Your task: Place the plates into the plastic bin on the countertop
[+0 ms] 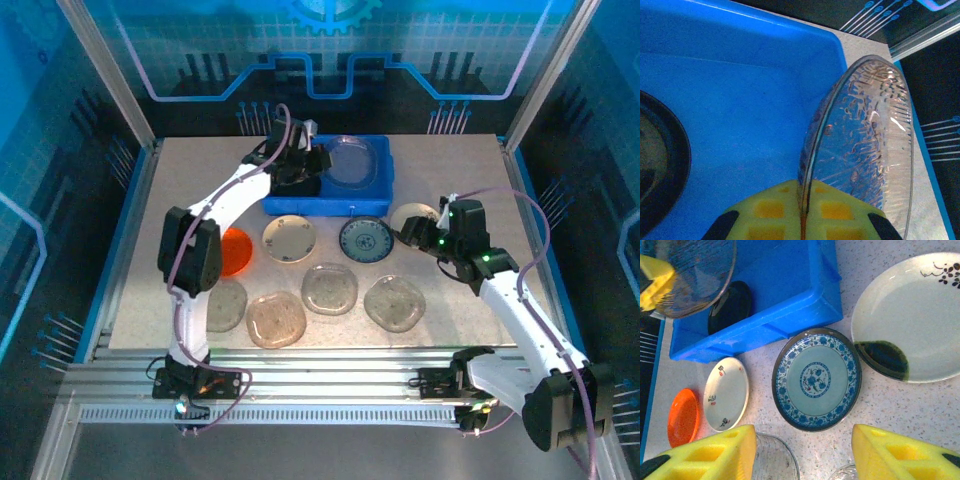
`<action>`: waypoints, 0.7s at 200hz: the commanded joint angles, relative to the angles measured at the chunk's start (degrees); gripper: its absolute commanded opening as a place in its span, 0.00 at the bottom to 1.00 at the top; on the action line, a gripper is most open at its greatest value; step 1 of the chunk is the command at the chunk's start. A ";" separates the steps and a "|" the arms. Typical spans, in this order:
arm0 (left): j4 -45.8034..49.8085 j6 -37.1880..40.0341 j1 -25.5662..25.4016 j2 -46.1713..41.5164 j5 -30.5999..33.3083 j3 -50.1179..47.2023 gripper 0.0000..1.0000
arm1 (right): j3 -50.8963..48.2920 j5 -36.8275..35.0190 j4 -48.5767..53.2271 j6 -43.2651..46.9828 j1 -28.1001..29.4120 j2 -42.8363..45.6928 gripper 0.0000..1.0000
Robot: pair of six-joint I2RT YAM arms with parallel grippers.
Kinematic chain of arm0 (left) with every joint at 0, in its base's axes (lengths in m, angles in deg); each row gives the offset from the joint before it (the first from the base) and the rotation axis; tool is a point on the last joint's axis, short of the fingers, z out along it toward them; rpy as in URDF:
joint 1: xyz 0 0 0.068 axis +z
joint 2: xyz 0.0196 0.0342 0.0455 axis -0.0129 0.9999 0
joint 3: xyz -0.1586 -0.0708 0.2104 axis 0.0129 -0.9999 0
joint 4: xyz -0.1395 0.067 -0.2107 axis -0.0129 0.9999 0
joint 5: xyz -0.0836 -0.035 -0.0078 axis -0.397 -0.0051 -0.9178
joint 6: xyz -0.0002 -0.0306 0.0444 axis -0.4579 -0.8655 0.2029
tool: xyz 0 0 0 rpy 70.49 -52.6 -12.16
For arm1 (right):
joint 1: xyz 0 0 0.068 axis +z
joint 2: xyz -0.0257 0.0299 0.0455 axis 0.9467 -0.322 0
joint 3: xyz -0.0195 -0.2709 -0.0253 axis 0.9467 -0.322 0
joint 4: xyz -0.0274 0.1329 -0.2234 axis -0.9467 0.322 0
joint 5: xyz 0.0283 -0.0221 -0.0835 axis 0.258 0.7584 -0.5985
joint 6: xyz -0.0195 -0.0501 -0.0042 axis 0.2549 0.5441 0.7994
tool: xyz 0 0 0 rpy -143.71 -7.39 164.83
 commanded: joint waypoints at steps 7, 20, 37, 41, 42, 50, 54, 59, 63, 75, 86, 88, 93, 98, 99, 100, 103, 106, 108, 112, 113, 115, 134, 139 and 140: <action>2.19 -2.40 1.02 5.76 -1.98 5.79 0.00 | 0.37 0.92 -1.01 -0.81 -1.13 0.27 0.54; 1.81 -3.63 1.43 8.50 -2.53 7.43 0.00 | 0.29 1.32 -1.03 -0.82 -1.71 0.18 0.54; -0.57 -6.05 1.97 11.07 -4.99 8.47 0.00 | 0.24 2.25 -1.00 -0.82 -2.53 0.10 0.54; -0.73 -6.23 2.01 11.64 -5.04 8.86 0.00 | 0.19 2.35 -0.98 -0.81 -2.61 0.13 0.54; -0.73 -6.25 2.00 11.82 -5.09 8.96 0.00 | 0.15 2.35 -1.01 -0.77 -2.59 0.16 0.54; -0.77 -6.63 2.01 13.13 -5.49 9.94 0.00 | -0.12 2.35 -1.04 -0.94 -2.66 0.25 0.54; -0.81 -6.84 2.03 13.79 -5.76 10.40 0.00 | -0.27 2.40 -1.05 -0.95 -2.65 0.27 0.54; -0.82 -7.03 1.99 14.48 -6.08 11.04 0.00 | -0.40 2.44 -1.11 -0.98 -2.68 0.32 0.54; -0.82 -7.10 1.97 14.99 -6.16 11.46 0.00 | -0.47 2.52 -1.12 -0.99 -2.72 0.21 0.54; -1.05 -7.80 1.99 16.31 -6.44 12.38 0.00 | -0.74 2.76 -1.03 -1.08 -2.84 0.10 0.54; -1.08 -8.37 1.92 17.54 -6.45 13.16 0.00 | -1.25 2.87 -1.33 -1.35 -2.83 0.10 0.54; -1.03 -8.47 1.91 17.83 -6.45 13.30 0.00 | -1.39 2.81 -1.41 -1.39 -2.85 0.10 0.54; -1.15 -8.71 1.90 18.33 -6.60 13.64 0.00 | -1.68 2.92 -1.65 -1.60 -2.85 0.03 0.54; -1.29 -8.94 1.90 18.86 -6.79 13.82 0.00 | -1.85 3.11 -1.96 -1.60 -2.89 0.01 0.54; -1.32 -9.06 1.90 18.99 -6.80 13.86 0.00 | -1.83 3.17 -2.02 -1.56 -2.91 0.01 0.54; -1.37 -9.11 1.94 19.06 -6.80 13.92 0.00 | -1.87 3.20 -2.05 -1.59 -2.91 -0.08 0.54; -1.46 -9.21 1.83 19.35 -6.80 14.10 0.00 | -2.03 3.23 -2.15 -1.64 -2.85 -0.28 0.54; -1.51 -9.33 1.81 19.61 -6.80 14.19 0.00 | -2.14 3.19 -2.14 -1.62 -2.84 -0.33 0.54; -1.58 -9.39 1.81 19.77 -6.74 14.26 0.00 | -2.10 3.22 -2.12 -1.66 -2.88 -0.41 0.54; -1.65 -9.52 1.73 20.10 -6.72 14.39 0.00 | -2.15 3.23 -2.09 -1.70 -2.92 -0.56 0.54; -1.67 -9.56 1.73 20.18 -6.72 14.36 0.00 | -2.16 3.23 -2.09 -1.70 -2.92 -0.58 0.54; -1.69 -9.53 1.68 20.29 -6.72 14.41 0.00 | -2.21 3.23 -2.13 -1.63 -2.96 -0.60 0.54; -2.18 -10.21 1.55 21.52 -6.54 14.92 0.00 | -2.69 3.28 -2.63 -1.70 -2.94 -0.86 0.54; -2.30 -10.35 1.47 21.81 -6.54 15.04 0.00 | -2.78 3.24 -2.61 -1.69 -2.96 -0.91 0.54; -2.31 -10.38 1.47 21.88 -6.54 15.13 0.00 | -2.78 3.24 -2.61 -1.70 -2.94 -0.89 0.54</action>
